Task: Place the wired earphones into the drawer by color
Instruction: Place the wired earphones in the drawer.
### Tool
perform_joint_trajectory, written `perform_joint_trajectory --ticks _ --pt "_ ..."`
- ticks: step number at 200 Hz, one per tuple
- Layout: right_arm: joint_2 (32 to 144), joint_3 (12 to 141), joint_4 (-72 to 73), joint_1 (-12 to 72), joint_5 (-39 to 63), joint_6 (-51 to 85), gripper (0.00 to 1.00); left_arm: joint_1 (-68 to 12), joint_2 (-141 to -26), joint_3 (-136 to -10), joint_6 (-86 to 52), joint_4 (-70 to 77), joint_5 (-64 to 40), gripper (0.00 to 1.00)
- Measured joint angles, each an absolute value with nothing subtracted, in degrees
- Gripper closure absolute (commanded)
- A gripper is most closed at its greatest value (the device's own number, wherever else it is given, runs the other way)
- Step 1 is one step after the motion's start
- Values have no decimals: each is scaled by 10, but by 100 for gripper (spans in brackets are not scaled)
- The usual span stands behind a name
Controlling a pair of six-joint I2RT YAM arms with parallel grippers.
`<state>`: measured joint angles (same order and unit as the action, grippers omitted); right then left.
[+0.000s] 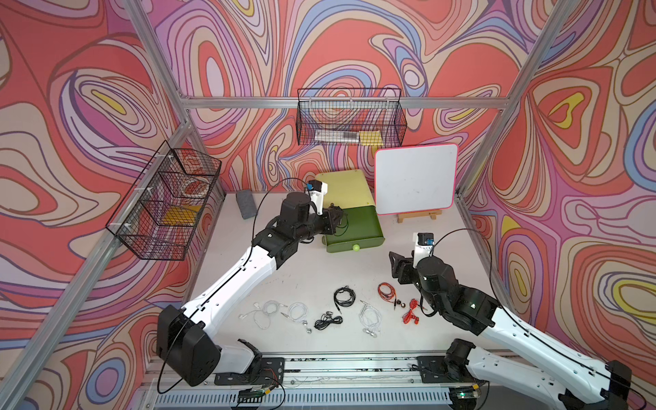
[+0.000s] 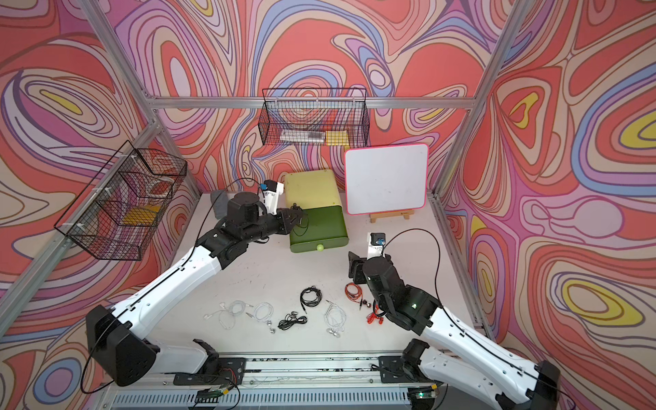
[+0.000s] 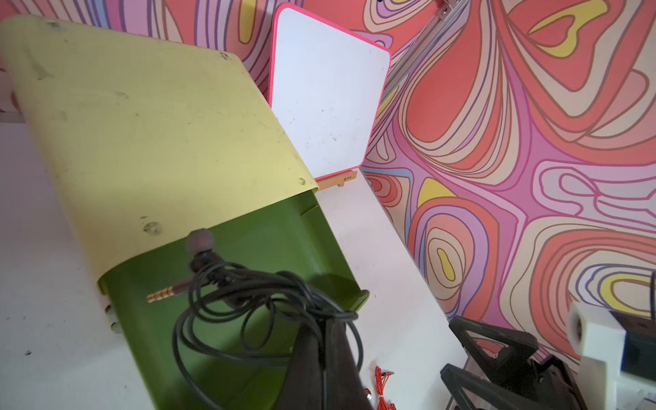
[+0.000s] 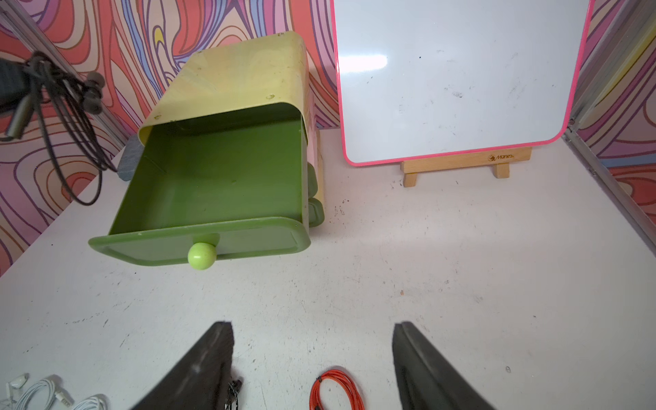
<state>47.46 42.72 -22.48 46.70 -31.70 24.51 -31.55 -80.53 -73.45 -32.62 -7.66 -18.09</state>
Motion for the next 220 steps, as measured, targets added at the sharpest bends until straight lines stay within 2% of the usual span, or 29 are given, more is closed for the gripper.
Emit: perform_joint_trajectory --ticks 50,116,147,167,206,220 --pt "465 427 -237 467 -320 245 28 -327 -876 -762 -332 -52 -195 100" --pt "461 427 -243 467 -321 245 28 -330 -908 -762 -332 -51 -196 100" --pt "462 427 -245 467 -321 245 28 -330 -908 -762 -332 -51 -196 62" --pt "464 427 -245 467 -310 245 28 -330 -907 -762 -330 -51 -194 53" --pt "489 430 -245 467 -249 243 28 -330 -866 -754 -329 -56 -185 42" --pt "506 434 -245 467 -213 243 28 -330 -829 -737 -327 -56 -177 33"
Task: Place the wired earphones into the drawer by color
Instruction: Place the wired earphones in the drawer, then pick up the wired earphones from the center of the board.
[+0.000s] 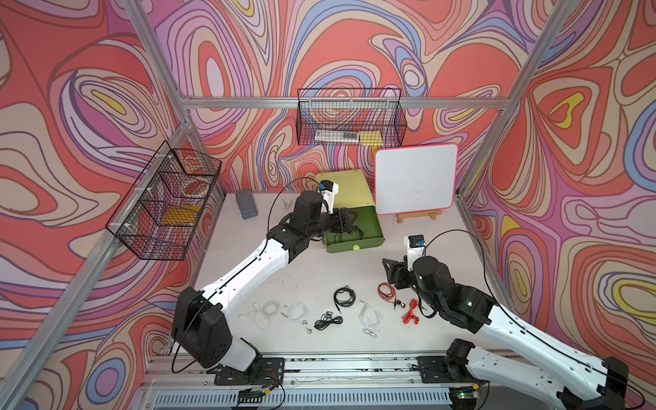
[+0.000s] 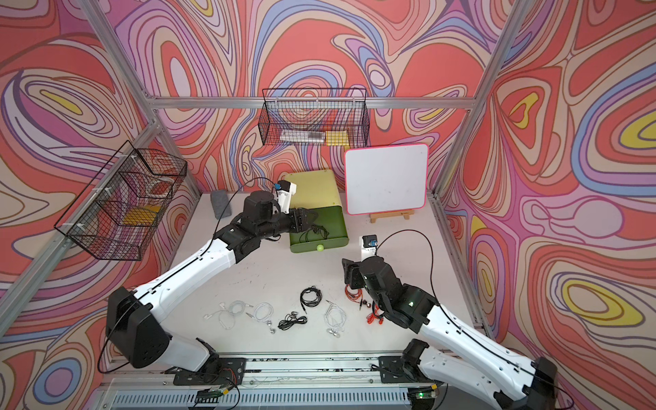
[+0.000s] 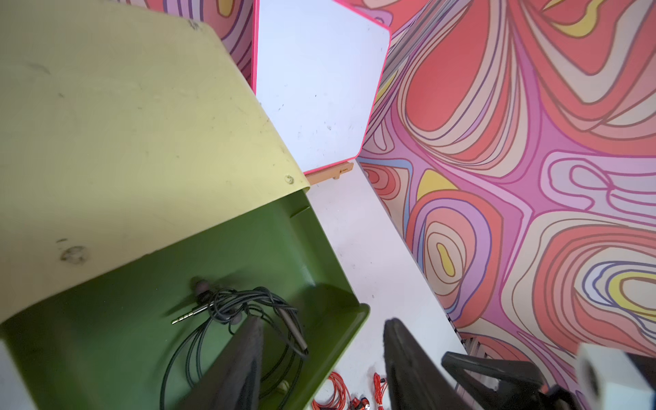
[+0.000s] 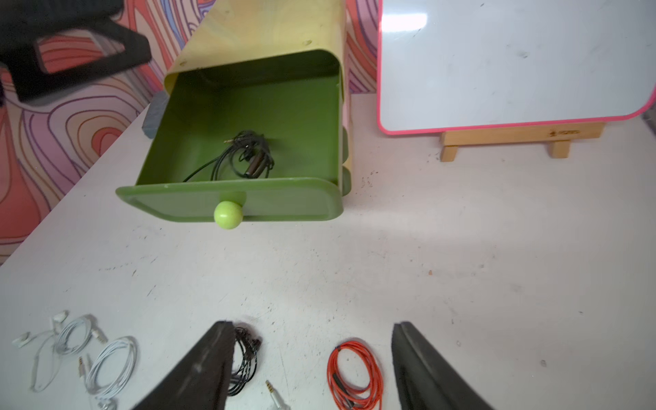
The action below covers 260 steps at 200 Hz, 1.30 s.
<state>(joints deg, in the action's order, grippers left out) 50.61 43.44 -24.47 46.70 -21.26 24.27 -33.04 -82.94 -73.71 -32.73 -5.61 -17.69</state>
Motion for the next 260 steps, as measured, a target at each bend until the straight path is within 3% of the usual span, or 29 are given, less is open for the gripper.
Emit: perform_joint_trajectory --ticks 57,117,159,260 --pt "607 451 -245 470 -70 273 28 -330 -612 -583 -296 -72 -113 1" --pt "660 430 -225 493 -18 331 30 -330 -402 -348 -265 -91 -24 1" --pt "693 385 -184 512 -19 369 31 -330 -357 -208 -239 -66 2 1" --pt "793 358 -59 523 -30 406 38 -330 -373 -175 -171 13 2 1"
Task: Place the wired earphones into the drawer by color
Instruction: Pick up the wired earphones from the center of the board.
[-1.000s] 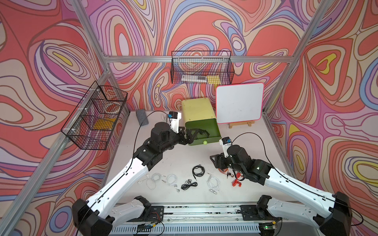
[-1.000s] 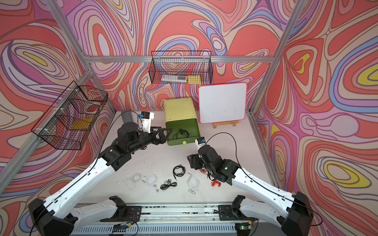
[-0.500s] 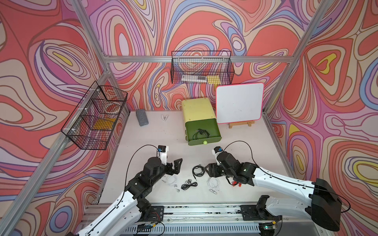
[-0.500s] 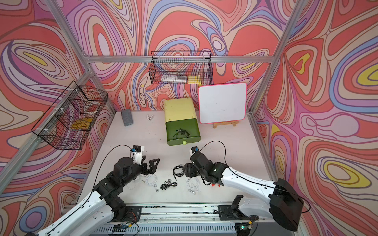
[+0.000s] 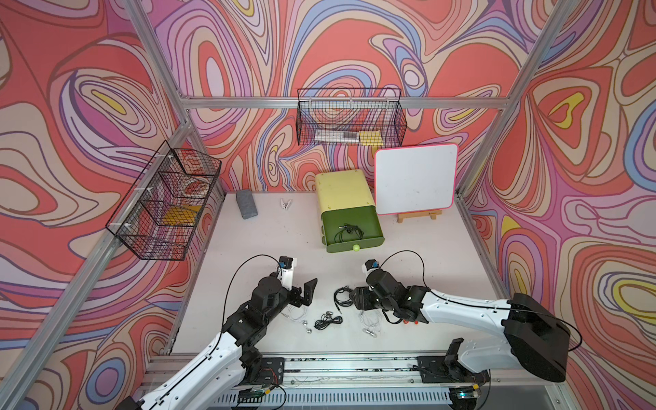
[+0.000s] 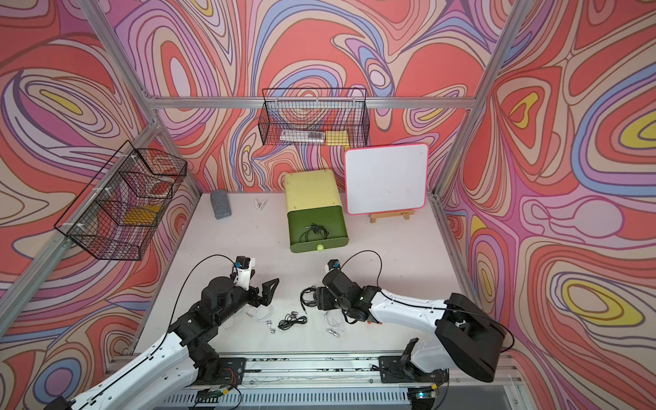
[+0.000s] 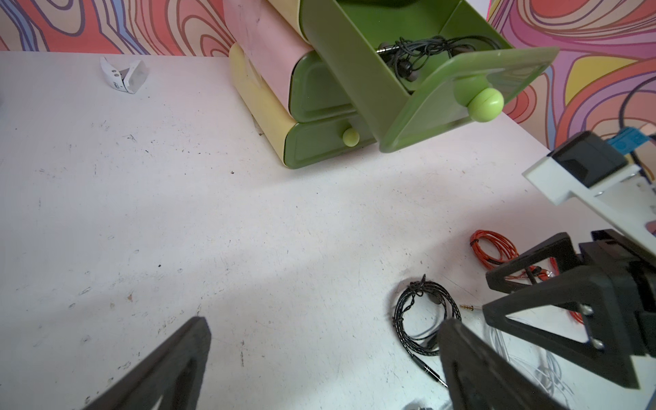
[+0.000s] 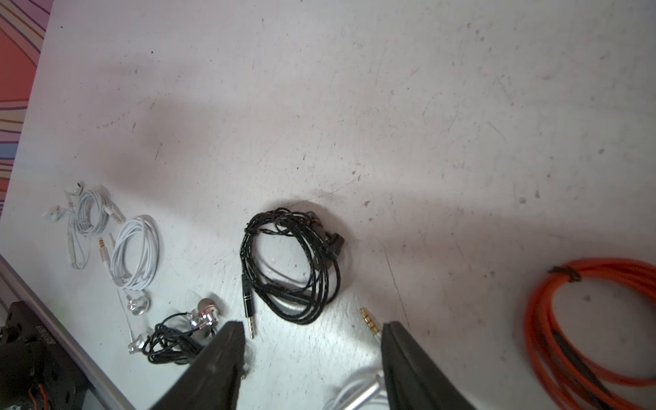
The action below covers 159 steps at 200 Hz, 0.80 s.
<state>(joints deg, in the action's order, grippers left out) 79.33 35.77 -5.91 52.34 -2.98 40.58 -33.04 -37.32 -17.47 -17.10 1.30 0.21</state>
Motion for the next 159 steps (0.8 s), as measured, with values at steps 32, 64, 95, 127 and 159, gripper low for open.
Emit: perform_joint_trajectory --ticks 32,64,95,127,159 --pt "826 358 -32 527 -32 408 40 -330 -374 -175 -169 20 2 1" --pt "849 358 -16 528 -39 411 45 -330 -374 -175 -166 22 2 1" --pt "867 358 0 530 -44 413 47 -330 -374 -175 -165 22 2 1" --pt "883 360 8 530 -45 413 49 -330 -373 -175 -165 23 2 1" --pt "896 366 18 533 -46 416 54 -330 -373 -175 -165 24 2 1"
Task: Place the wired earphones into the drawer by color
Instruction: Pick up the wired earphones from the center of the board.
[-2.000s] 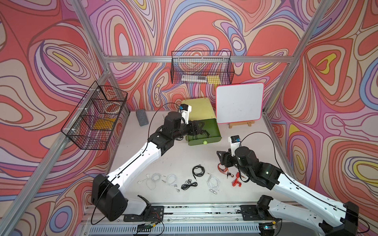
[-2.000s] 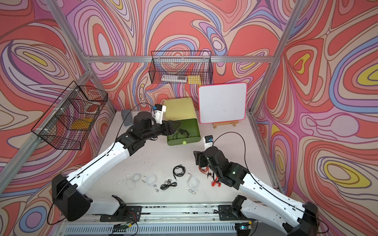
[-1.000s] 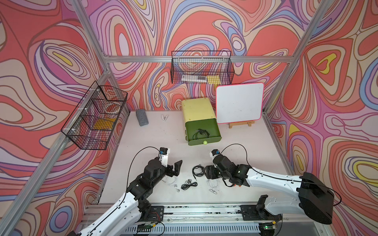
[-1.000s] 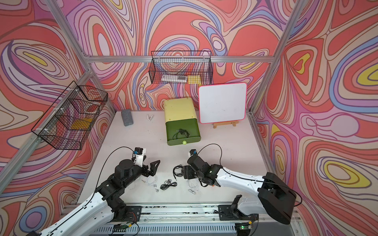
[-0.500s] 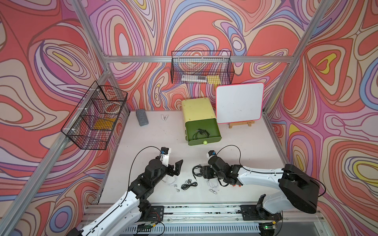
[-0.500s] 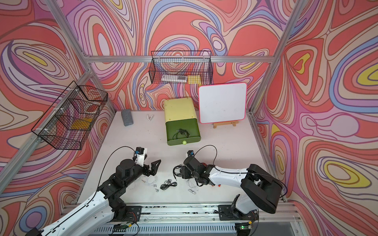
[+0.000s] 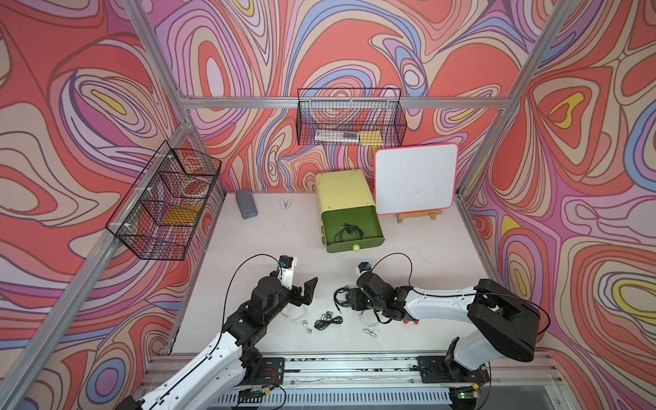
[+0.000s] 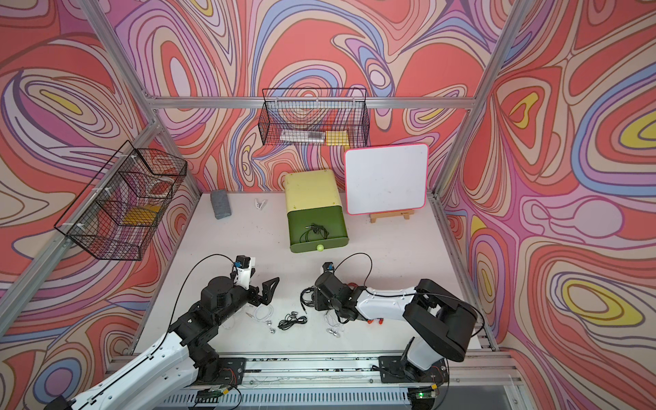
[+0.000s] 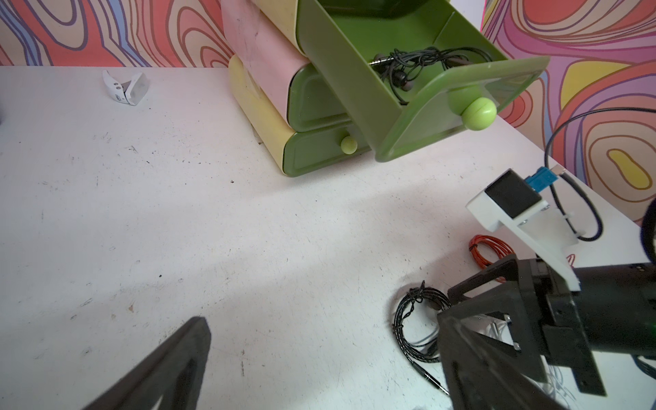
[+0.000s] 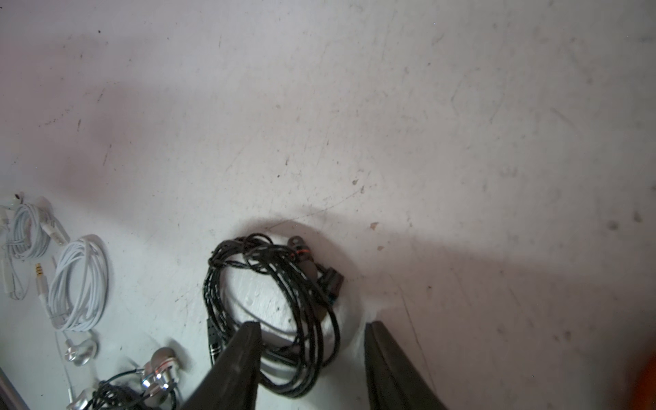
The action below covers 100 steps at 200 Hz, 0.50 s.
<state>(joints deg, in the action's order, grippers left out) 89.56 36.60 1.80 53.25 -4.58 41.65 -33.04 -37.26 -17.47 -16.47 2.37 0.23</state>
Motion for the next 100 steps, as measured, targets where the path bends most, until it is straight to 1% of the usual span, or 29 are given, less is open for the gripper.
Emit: perform_joint_trajectory --ticks 15,57,100 --pt "899 366 23 534 -46 417 58 -330 -373 -175 -165 24 3 1" --pt "907 368 25 534 -51 420 83 -330 -373 -175 -165 24 3 1" --pt "908 369 21 535 -51 424 94 -330 -373 -175 -164 26 4 1"
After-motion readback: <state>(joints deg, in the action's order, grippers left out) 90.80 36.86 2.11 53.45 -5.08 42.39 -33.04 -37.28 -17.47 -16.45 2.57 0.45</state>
